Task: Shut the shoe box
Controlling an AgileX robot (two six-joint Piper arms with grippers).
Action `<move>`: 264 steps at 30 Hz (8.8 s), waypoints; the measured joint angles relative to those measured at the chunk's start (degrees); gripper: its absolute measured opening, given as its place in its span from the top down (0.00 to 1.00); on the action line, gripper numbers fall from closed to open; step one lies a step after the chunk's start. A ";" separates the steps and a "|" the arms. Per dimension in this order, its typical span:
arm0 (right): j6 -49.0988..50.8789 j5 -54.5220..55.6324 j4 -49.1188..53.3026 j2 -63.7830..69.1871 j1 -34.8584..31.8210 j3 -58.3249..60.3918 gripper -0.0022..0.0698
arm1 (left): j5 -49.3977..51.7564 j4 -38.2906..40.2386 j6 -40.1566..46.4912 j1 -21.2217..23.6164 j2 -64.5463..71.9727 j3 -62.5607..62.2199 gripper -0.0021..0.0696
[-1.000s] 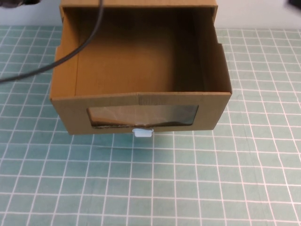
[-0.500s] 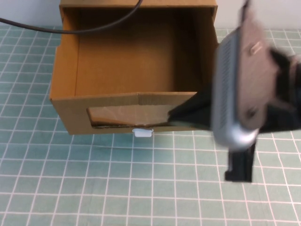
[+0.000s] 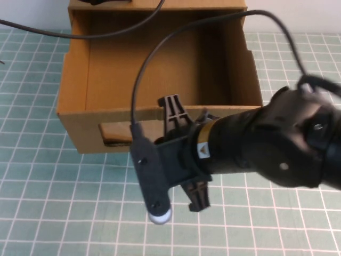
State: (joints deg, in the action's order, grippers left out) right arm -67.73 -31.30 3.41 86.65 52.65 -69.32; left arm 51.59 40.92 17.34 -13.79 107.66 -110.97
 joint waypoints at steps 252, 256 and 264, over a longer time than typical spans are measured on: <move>18.72 -10.97 -51.83 -70.31 -42.81 42.31 0.99 | 3.35 -12.03 12.76 7.64 -91.59 72.23 0.98; 18.72 -11.43 -51.83 -70.31 -42.81 42.31 0.99 | -13.83 -20.88 10.37 7.64 -95.02 80.15 0.98; 18.72 -12.91 -51.83 -70.31 -42.81 42.31 0.99 | -53.85 -36.82 -3.60 7.64 -104.95 102.06 0.98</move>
State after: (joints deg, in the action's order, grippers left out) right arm -49.01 -44.21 -48.42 16.34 9.84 -27.01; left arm -2.26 4.11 13.74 -6.15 2.72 -8.91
